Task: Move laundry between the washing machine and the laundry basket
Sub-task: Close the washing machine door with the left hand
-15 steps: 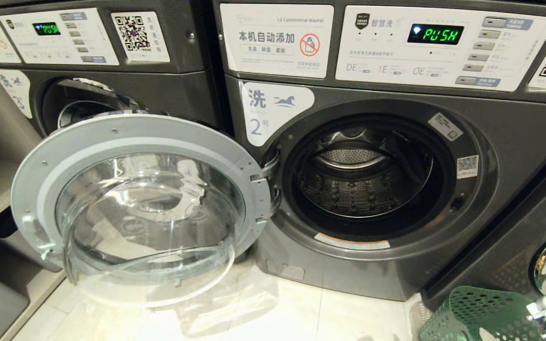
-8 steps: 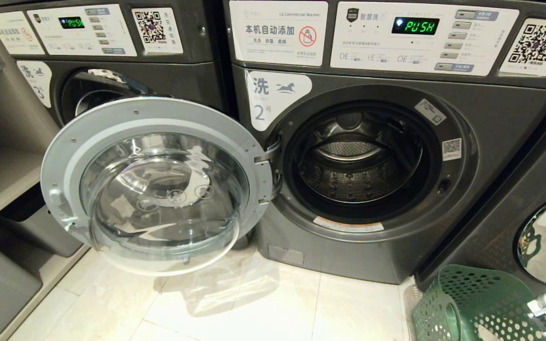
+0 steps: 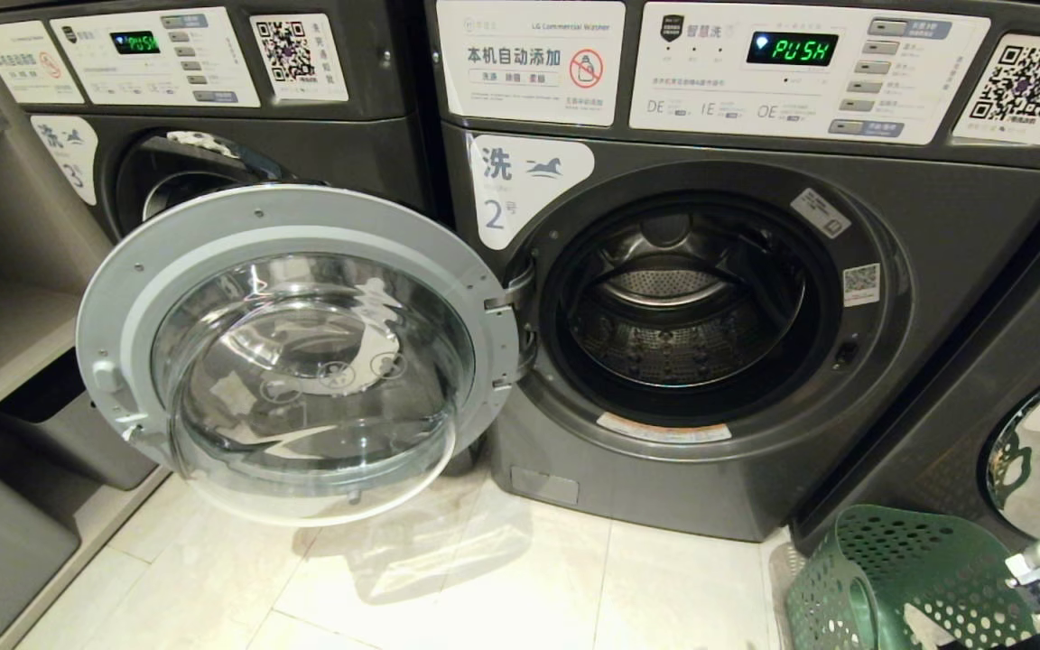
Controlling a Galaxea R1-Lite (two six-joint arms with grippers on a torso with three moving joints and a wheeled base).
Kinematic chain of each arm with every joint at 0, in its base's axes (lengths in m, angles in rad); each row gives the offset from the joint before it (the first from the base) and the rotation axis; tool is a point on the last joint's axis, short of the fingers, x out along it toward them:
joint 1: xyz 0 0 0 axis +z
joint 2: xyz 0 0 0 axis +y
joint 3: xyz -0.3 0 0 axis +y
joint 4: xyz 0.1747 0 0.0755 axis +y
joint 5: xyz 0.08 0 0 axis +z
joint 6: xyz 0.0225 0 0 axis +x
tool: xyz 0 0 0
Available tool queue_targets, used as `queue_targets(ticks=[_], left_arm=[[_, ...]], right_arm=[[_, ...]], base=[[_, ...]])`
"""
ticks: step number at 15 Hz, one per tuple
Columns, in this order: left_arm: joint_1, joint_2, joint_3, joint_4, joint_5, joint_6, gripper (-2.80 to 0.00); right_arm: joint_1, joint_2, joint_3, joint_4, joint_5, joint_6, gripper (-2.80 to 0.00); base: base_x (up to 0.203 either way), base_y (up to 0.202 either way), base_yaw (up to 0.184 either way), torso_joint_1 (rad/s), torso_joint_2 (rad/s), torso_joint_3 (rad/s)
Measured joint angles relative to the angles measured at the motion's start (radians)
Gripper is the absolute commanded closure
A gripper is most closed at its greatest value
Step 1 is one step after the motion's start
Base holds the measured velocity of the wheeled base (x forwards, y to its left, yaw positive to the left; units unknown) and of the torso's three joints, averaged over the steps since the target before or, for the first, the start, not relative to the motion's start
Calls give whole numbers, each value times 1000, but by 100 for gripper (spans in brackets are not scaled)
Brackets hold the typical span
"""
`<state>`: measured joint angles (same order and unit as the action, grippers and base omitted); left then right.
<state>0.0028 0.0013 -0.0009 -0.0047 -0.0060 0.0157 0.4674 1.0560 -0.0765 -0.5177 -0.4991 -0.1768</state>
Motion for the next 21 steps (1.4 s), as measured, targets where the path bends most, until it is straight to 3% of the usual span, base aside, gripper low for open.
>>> queue_targets(ticks=[3, 5, 7, 10, 14, 18, 21], left_arm=[[0, 1, -69, 38, -6, 1, 0], [0, 8, -157, 111, -7, 1, 0], [0, 33, -252, 200, -5, 1, 0], [0, 127, -363, 221, 1, 2, 0], [1, 389, -547, 203, 50, 2, 0], [24, 745, -807, 106, 117, 2, 0], [115, 1034, -1084, 50, 113, -1, 0]], right_arm=[[1, -76, 46, 6, 35, 9, -280], [2, -180, 63, 53, 115, 36, -280], [4, -325, 70, 158, 210, 81, -280], [7, -547, 59, 374, 310, 171, -280], [9, -734, 50, 544, 460, 261, -280], [9, -773, 50, 546, 464, 262, -280], [10, -781, 50, 546, 464, 262, -280]], base=[[0, 0, 0, 0, 0, 0], [0, 0, 0, 0, 0, 0], [0, 0, 0, 0, 0, 0], [0, 0, 0, 0, 0, 0], [0, 0, 0, 0, 0, 0], [0, 0, 0, 0, 0, 0], [0, 0, 0, 0, 0, 0]])
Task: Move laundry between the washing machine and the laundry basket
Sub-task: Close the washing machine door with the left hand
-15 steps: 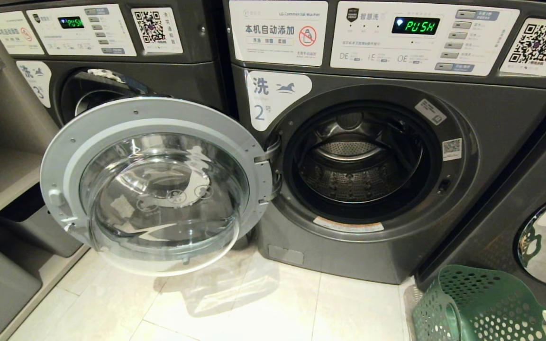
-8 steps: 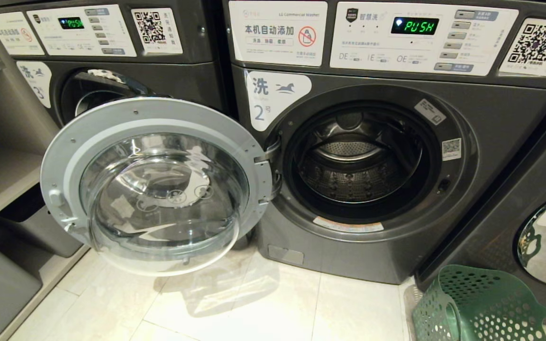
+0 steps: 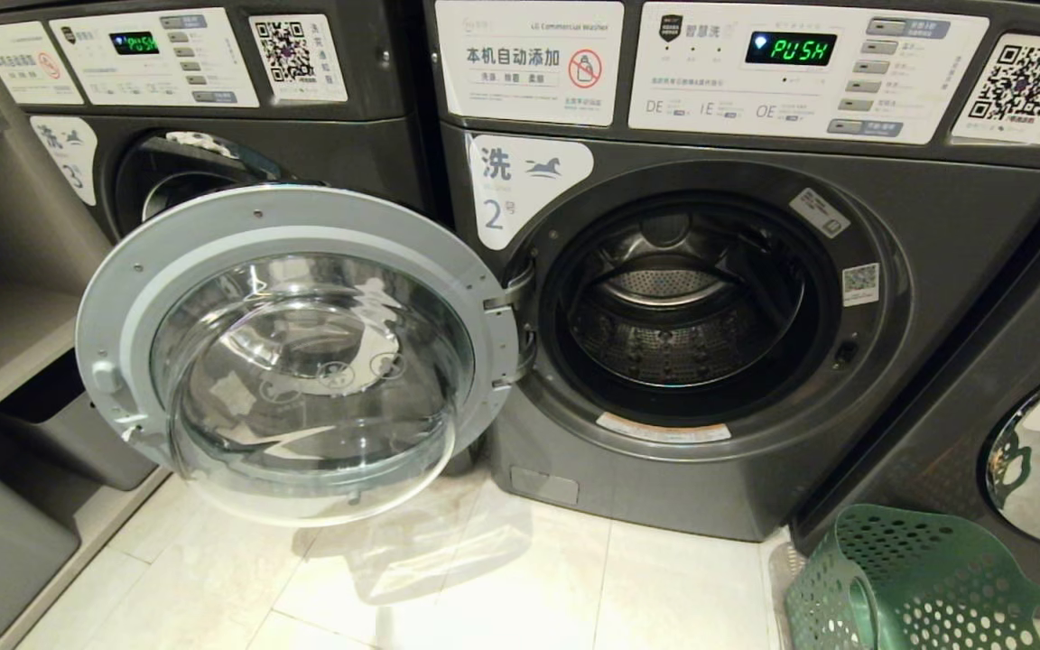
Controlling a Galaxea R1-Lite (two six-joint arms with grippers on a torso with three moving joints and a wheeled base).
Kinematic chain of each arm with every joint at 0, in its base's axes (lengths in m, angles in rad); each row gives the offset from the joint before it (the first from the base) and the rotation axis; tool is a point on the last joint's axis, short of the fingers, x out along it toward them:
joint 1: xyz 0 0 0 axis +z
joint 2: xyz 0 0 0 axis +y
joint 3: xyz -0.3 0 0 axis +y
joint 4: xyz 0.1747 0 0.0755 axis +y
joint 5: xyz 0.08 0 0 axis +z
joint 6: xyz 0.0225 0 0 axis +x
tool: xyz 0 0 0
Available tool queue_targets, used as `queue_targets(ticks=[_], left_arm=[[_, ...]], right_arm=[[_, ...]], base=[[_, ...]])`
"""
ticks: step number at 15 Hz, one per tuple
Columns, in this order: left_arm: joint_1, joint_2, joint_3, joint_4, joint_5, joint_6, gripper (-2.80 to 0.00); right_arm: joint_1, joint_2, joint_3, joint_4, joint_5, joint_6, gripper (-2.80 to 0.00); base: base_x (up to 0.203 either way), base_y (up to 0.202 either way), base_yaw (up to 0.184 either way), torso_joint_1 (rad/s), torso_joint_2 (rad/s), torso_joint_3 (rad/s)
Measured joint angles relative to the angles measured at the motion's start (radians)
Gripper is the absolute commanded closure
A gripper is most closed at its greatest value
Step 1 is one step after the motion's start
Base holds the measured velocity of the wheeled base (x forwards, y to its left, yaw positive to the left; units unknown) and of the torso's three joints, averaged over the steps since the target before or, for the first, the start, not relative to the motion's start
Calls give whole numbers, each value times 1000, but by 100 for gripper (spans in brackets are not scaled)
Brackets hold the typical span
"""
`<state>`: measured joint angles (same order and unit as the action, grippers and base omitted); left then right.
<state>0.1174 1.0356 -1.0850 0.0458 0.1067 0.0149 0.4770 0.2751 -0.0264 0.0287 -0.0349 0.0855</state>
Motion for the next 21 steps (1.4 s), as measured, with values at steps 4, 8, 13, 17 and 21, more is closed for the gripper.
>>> queue_targets(ticks=[4, 8, 13, 17, 21], left_arm=[[260, 333, -271, -25, -190, -6, 0], [405, 571, -445, -29, -452, -78, 0], [404, 759, -615, -29, -640, -217, 0], [335, 848, -667, -30, -651, -263, 0], [286, 978, -809, -46, -628, -263, 0]], right_arm=[[0, -2, 0, 0, 0, 0, -280], [0, -2, 0, 0, 0, 0, -280], [0, -2, 0, 0, 0, 0, -280], [0, -2, 0, 0, 0, 0, -280], [0, -2, 0, 0, 0, 1, -280]], base=[[0, 0, 0, 0, 0, 0], [0, 0, 0, 0, 0, 0], [0, 0, 0, 0, 0, 0], [0, 0, 0, 0, 0, 0], [0, 0, 0, 0, 0, 0]])
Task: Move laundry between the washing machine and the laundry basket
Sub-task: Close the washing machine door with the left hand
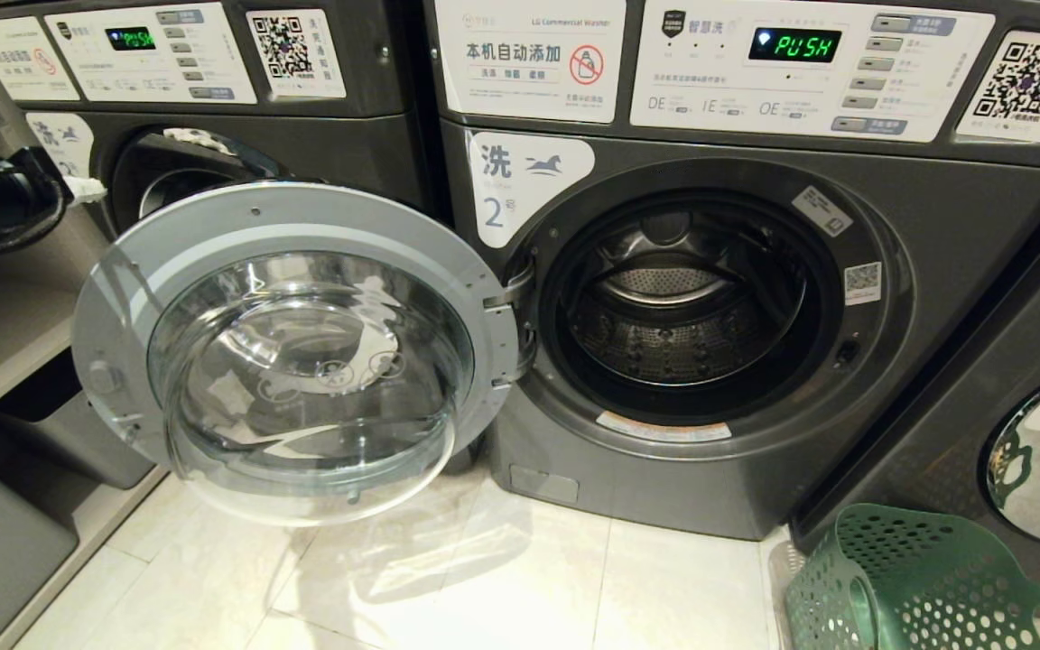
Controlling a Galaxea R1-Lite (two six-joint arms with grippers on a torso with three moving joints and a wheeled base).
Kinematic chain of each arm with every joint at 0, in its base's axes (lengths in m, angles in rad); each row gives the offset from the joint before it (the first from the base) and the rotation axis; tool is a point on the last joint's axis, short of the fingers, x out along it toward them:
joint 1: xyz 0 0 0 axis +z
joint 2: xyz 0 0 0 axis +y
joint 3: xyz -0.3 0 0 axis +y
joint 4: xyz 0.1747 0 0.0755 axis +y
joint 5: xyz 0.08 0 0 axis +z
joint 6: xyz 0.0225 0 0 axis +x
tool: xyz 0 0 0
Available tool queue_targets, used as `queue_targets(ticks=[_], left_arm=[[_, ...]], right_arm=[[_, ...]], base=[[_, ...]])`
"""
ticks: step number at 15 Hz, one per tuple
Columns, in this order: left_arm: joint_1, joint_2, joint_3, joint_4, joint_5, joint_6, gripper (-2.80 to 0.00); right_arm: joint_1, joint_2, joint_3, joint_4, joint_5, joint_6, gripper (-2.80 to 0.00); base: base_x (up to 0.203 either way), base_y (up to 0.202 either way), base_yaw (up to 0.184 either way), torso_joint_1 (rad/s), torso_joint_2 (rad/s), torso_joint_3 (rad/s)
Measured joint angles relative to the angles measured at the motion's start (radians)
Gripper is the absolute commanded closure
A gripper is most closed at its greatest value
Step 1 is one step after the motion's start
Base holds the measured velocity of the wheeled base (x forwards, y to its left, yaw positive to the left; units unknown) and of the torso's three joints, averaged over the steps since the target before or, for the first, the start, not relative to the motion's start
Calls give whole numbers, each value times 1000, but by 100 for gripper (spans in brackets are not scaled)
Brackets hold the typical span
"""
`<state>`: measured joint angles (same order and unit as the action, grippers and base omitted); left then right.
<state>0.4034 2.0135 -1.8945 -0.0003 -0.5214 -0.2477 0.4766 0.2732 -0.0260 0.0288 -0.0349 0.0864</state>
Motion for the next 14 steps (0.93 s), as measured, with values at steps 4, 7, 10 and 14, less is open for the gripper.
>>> queue_targets(ticks=[4, 7, 10, 14], left_arm=[[-24, 83, -31, -12, 5, -1, 0], [-53, 96, -32, 18, 8, -23, 0], [-85, 65, -31, 140, 8, -83, 0], [-119, -10, -29, 357, 3, -131, 0]], right_arm=[[0, 0, 0, 0, 0, 0, -280], [0, 0, 0, 0, 0, 0, -280], [0, 0, 0, 0, 0, 0, -280], [0, 0, 0, 0, 0, 0, -280]], base=[[0, 0, 0, 0, 0, 0], [0, 0, 0, 0, 0, 0], [0, 0, 0, 0, 0, 0], [0, 0, 0, 0, 0, 0]])
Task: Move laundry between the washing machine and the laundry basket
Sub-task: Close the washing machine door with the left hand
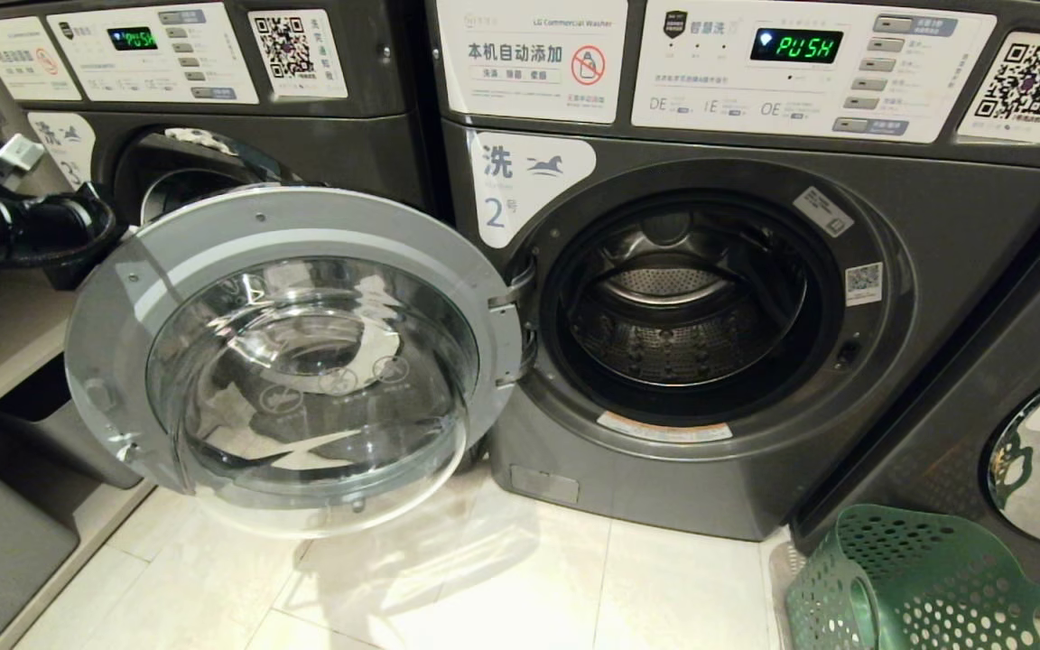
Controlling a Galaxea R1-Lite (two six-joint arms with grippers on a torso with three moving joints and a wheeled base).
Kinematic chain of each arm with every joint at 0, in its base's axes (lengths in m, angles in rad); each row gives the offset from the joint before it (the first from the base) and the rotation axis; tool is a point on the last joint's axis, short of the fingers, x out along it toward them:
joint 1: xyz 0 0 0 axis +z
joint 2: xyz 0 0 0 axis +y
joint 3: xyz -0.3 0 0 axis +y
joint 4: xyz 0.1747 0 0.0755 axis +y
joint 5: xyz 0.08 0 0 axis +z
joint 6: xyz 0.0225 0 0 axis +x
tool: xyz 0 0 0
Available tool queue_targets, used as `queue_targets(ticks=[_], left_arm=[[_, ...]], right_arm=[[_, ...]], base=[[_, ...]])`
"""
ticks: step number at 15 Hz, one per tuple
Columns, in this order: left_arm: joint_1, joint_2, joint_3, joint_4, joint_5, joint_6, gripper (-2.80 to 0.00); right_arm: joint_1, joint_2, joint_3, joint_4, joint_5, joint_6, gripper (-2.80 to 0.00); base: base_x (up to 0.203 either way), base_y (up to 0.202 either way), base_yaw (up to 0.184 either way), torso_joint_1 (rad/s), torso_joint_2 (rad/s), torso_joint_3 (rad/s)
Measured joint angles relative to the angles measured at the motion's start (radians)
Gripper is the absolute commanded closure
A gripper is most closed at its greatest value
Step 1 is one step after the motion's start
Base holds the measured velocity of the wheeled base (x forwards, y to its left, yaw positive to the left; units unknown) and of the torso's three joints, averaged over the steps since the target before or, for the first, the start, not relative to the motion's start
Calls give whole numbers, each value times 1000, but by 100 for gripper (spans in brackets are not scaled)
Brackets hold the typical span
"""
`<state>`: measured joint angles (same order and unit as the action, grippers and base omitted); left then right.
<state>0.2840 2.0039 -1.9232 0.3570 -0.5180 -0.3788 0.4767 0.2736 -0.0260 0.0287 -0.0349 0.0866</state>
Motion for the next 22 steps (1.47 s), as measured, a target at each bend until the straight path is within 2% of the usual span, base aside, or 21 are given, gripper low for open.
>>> queue_targets(ticks=[6, 8, 10, 12, 14, 16, 17, 20, 22], left_arm=[[-84, -177, 0, 396, -2, -55, 0], [-161, -248, 0, 559, -1, -89, 0], [-277, -305, 0, 684, -4, -129, 0], [-425, -353, 0, 726, -6, -201, 0], [-590, -392, 0, 731, -3, -297, 0], [-722, -420, 0, 729, 2, -374, 0], [-752, -431, 0, 728, 4, -391, 0], [-776, -460, 0, 727, 11, -394, 0], [-782, -479, -1, 723, 53, -388, 0]], right_arm=[[0, 0, 0, 0, 0, 0, -280], [0, 0, 0, 0, 0, 0, -280], [0, 0, 0, 0, 0, 0, -280], [0, 0, 0, 0, 0, 0, -280], [1, 1, 0, 0, 0, 0, -280], [0, 1, 0, 0, 0, 0, -280], [0, 1, 0, 0, 0, 0, -280], [0, 1, 0, 0, 0, 0, -280], [0, 1, 0, 2, -1, -19, -280]], base=[[0, 0, 0, 0, 0, 0], [0, 0, 0, 0, 0, 0], [0, 0, 0, 0, 0, 0], [0, 0, 0, 0, 0, 0], [0, 0, 0, 0, 0, 0], [0, 0, 0, 0, 0, 0], [0, 0, 0, 0, 0, 0], [0, 0, 0, 0, 0, 0], [0, 0, 0, 0, 0, 0]])
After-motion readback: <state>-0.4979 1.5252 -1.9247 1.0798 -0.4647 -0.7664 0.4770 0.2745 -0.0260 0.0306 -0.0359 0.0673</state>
